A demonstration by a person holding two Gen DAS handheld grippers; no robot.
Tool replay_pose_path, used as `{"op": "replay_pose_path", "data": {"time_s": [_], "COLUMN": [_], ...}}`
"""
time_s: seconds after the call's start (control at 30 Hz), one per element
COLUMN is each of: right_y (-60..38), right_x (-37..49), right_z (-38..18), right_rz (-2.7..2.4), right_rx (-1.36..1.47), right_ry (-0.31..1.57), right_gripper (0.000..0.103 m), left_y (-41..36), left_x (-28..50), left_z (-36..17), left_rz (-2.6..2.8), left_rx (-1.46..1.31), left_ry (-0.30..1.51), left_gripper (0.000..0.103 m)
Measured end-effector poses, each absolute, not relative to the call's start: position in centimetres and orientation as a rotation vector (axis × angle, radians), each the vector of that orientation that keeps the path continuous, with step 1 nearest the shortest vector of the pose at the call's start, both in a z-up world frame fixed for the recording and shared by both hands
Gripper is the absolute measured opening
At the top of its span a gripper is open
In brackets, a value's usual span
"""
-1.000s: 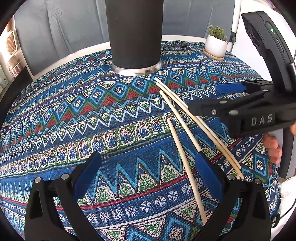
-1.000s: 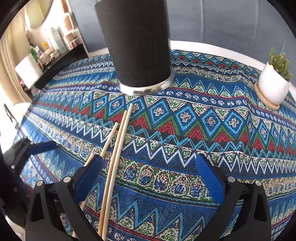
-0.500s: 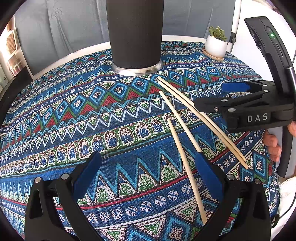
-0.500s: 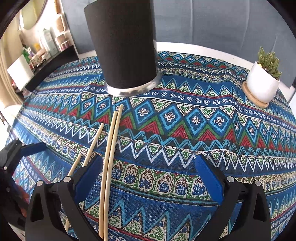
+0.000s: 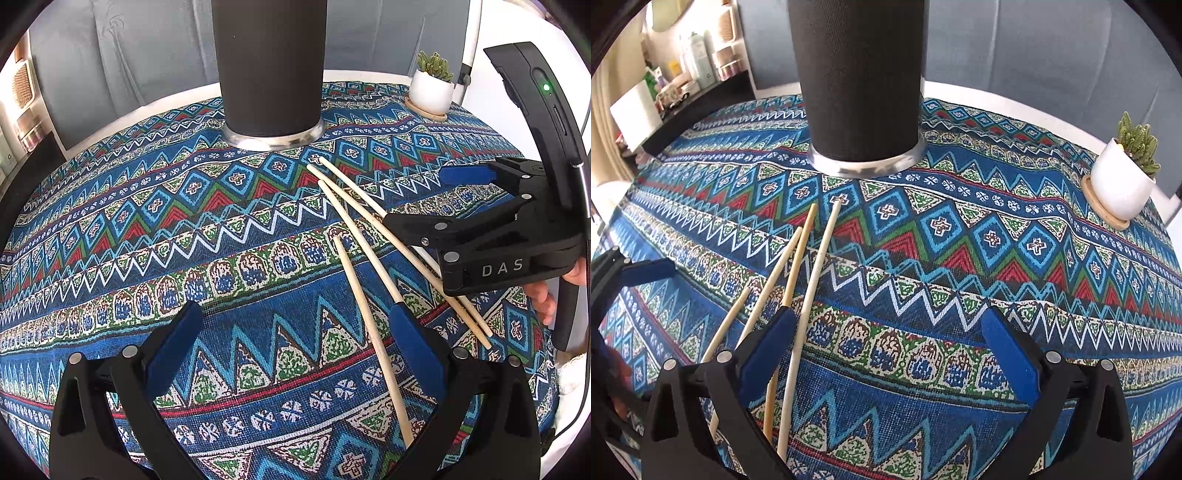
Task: Organize utensils
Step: 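Lower both open tools toward the remaining wooden sticks on the cloth, then close the left tool on one stick while the right tool closes on another stick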
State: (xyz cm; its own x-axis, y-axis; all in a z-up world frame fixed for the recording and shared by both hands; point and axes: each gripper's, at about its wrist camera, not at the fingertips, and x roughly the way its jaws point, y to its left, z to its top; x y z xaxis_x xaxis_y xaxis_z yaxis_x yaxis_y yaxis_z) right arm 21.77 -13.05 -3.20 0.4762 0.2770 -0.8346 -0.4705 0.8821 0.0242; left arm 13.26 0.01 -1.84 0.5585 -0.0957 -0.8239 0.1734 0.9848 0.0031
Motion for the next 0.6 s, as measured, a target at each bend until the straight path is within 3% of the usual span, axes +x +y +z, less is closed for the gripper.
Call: {"op": "replay_pose_path", "data": {"time_s": [0.6], "right_y": [-12.60], "right_x": [22.00], "right_z": [-3.52], "right_rz": [0.480], "right_rx": [-0.221], "right_ry": [0.959], "right_gripper": [0.097], "left_y": [0.07], "left_x": [13.38], "left_z": [-1.97], "left_rz": [-0.165], "left_rx": [0.093], "left_ry": [0.966], "left_gripper": [0.099]}}
